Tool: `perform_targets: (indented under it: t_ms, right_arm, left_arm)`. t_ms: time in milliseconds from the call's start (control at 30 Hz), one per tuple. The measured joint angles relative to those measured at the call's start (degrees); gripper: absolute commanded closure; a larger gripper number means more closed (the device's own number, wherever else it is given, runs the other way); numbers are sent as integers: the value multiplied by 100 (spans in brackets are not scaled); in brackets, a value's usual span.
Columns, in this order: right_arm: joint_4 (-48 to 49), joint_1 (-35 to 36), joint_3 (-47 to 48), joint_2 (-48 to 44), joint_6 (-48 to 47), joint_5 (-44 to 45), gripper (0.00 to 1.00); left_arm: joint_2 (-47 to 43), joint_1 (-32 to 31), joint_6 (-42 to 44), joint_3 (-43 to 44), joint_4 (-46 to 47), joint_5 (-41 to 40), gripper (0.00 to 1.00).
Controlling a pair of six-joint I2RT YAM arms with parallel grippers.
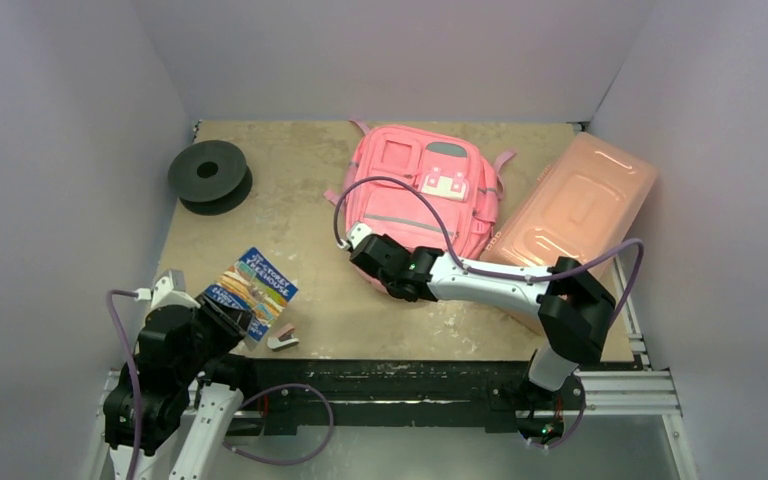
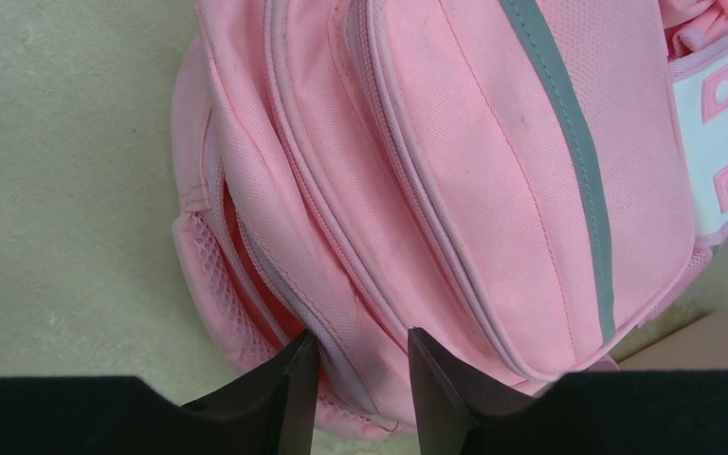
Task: Pack the student bag
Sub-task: Place the book in the student bag.
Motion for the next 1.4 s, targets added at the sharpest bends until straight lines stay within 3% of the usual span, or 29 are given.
perform_targets:
  t_ms: [67,167,267,333,433,500,700,1000,1400]
  right_arm:
    - [15,0,-2,2,0,50,53]
    - [101,0,-2,85,4,216,39]
    - [278,0,-28,343,-15,426,38]
    - [516,0,-127,564,-37,568,55]
    - [730,0,-184,822,-94,944,89]
    - [756,2,-166,852,-138,1117,100]
    - [664,-46,72,295,-181,944,100]
    - [293,-876,802,-820,105,-634,100]
    - [-70,-1200,1405,-745,531,-1679,100]
  left_arm:
    - [0,0,0,-17,26,44,100]
    - [0,0,-11,-79,83,168,100]
    - [0,0,-46,-94,122,343,100]
    - [0,0,-50,-94,175,448,100]
    - [11,0,-94,-105,273,625,100]
    - [31,0,-181,-186,400,796,100]
    - [114,0,-667,-813,1099,1598,100]
    - [275,0,-1880,-1980,3115,2715,100]
    - [1224,-111,-2927,-2404,5342,3058,100]
